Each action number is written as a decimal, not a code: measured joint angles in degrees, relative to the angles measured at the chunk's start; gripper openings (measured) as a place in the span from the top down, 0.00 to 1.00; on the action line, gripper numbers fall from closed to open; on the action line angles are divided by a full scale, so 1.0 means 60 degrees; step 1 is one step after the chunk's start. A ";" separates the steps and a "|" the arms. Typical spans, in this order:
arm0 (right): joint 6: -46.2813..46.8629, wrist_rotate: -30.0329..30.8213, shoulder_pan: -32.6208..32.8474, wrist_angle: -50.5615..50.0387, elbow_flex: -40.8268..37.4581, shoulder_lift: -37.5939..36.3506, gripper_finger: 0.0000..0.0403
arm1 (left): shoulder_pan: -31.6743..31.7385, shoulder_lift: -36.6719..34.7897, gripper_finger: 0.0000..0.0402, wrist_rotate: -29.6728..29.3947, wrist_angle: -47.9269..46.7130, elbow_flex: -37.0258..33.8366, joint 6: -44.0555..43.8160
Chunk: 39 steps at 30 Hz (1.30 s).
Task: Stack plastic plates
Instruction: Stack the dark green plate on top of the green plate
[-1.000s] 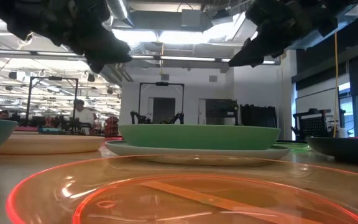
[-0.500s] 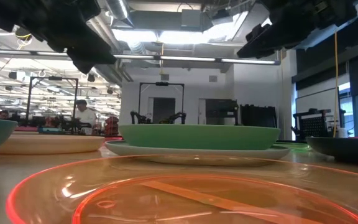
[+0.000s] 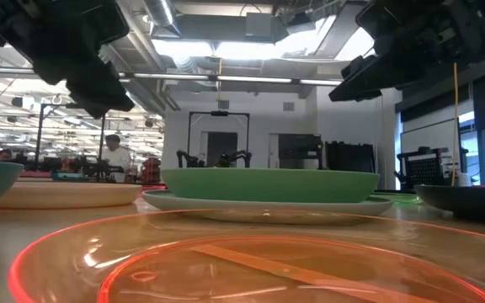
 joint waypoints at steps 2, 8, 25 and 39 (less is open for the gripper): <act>-0.0001 0.0062 -0.0015 0.0029 0.0000 0.0000 0.61 | -0.0031 -0.0002 0.68 0.0040 -0.0480 0.0275 -0.0026; -0.0004 0.0084 -0.0018 -0.0079 0.0000 0.0000 0.61 | -0.0218 -0.0013 0.68 0.0322 -0.2738 0.1061 -0.0092; -0.0357 0.0080 -0.0022 -0.0156 0.0000 0.0000 0.61 | -0.0981 0.0660 0.68 0.0462 -0.2358 0.1105 -0.1050; -0.0459 0.0080 -0.0018 -0.0248 0.0000 -0.0004 0.61 | -0.1159 0.1721 0.68 0.0651 -0.3932 0.2854 -0.0625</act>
